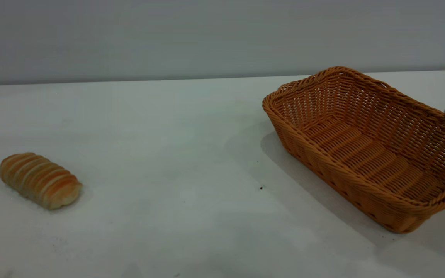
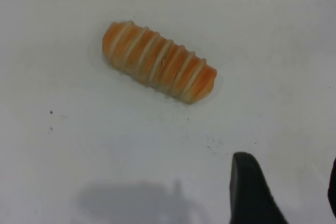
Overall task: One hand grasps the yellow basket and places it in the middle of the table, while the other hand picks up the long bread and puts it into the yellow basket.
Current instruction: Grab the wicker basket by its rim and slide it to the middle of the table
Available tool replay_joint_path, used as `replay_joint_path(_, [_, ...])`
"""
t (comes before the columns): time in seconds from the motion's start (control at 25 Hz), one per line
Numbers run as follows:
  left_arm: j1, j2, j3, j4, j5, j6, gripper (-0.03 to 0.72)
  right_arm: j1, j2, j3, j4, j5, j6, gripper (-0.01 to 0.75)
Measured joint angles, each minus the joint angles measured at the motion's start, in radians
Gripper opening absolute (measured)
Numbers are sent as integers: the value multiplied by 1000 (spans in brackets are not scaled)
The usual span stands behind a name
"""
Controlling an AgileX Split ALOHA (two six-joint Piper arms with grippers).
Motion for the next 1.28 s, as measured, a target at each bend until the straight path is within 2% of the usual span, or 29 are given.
replay_joint_path(0.24, [0,0,0,-14,1,0,424,-28,84,-1,-51,-37,158,492])
replay_joint_path(0.48, [0,0,0,-50,1,2,424,-110,161,-1,-129,-55,333,497])
replay_joint_path(1.12, [0,0,0,-52,0,2,424,-112,471,-10,-126,-277,350,501])
replay_joint_path(1.28, [0,0,0,-52,0,2,424,-112,524,-11,-120,-334,350,460])
